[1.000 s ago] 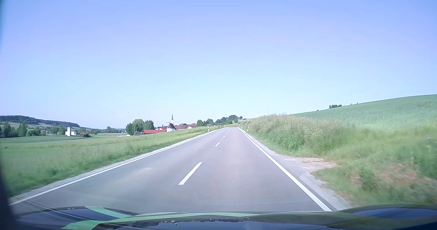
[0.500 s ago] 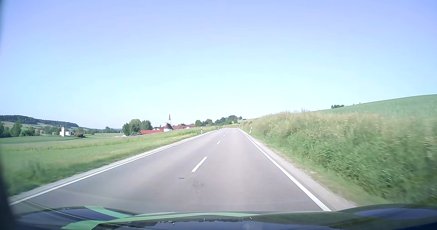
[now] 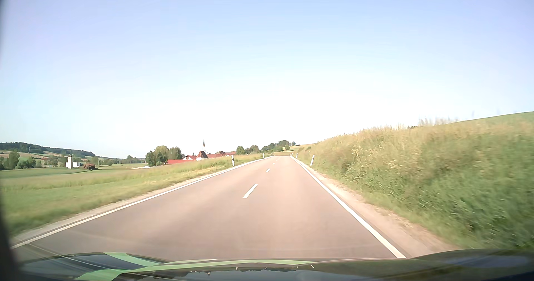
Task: Follow the waypoints while adhering to traffic rules and regulations
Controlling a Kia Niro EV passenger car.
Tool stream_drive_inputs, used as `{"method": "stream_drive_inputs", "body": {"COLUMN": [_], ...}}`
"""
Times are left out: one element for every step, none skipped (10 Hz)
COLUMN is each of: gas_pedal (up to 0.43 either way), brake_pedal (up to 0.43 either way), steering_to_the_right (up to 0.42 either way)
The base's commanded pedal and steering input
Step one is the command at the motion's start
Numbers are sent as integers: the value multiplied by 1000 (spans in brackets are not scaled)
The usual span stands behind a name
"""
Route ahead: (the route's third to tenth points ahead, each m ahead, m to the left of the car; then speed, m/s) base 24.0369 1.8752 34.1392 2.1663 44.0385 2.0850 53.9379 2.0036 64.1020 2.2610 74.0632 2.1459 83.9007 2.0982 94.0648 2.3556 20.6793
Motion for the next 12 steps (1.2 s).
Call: {"method": "stream_drive_inputs", "body": {"gas_pedal": [248,240,197,169,169,169,169,169,177,177,189,197], "brake_pedal": [0,0,0,0,0,0,0,0,0,0,0,0], "steering_to_the_right": [-1,-1,-1,-1,-1,-1,-1,-2,-2,-2,-3,-3]}}
